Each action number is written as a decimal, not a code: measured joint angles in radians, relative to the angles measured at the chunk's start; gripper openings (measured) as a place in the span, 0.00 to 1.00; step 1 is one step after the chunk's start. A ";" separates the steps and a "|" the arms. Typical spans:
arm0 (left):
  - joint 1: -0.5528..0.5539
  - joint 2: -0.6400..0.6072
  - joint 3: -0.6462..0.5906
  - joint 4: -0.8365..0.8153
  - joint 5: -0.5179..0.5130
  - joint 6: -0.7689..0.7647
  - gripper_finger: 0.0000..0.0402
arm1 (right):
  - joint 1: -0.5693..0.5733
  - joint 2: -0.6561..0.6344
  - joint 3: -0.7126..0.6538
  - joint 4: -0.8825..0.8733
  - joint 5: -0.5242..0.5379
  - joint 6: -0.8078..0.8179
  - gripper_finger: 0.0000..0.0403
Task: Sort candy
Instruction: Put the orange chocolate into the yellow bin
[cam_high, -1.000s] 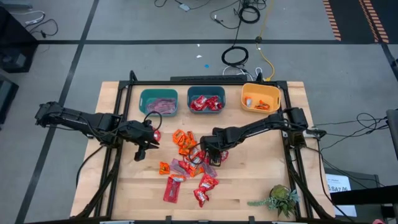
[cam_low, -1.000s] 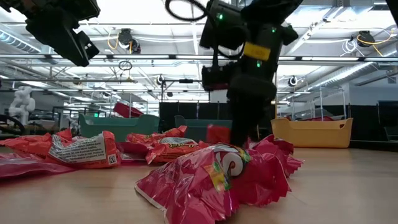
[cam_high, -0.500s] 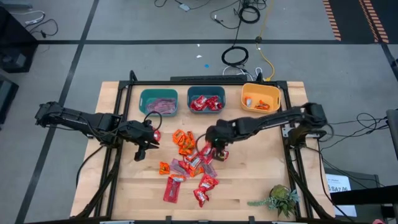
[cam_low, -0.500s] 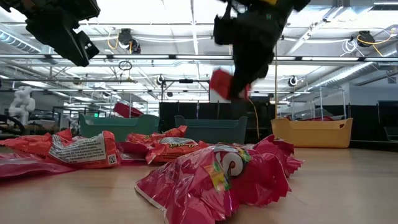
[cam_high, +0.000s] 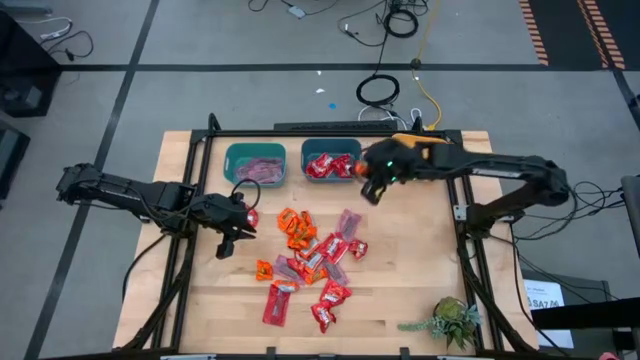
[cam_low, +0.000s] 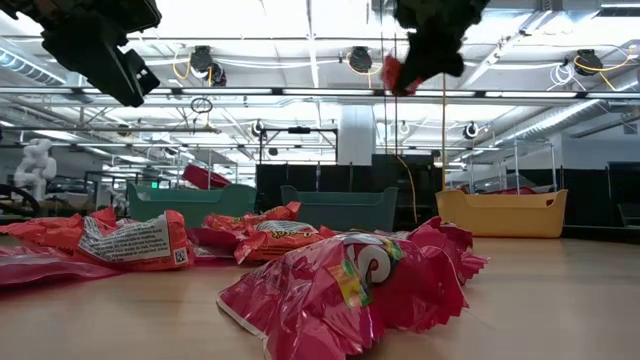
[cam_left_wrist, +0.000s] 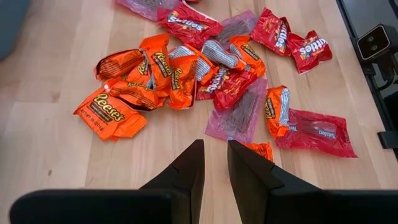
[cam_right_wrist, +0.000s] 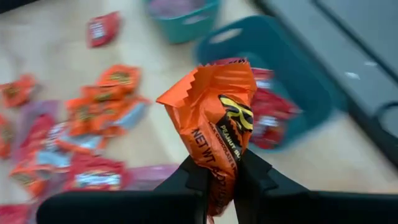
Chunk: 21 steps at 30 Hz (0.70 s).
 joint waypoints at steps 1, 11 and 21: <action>0.000 0.000 0.000 0.001 -0.002 0.000 0.20 | -0.020 -0.019 0.000 -0.026 0.018 0.005 0.08; 0.000 0.000 0.000 0.001 -0.083 0.000 0.20 | -0.241 -0.082 -0.013 -0.169 0.126 0.074 0.07; 0.000 0.000 0.000 0.001 -0.087 -0.001 0.20 | -0.475 -0.081 -0.178 -0.099 0.117 0.169 0.08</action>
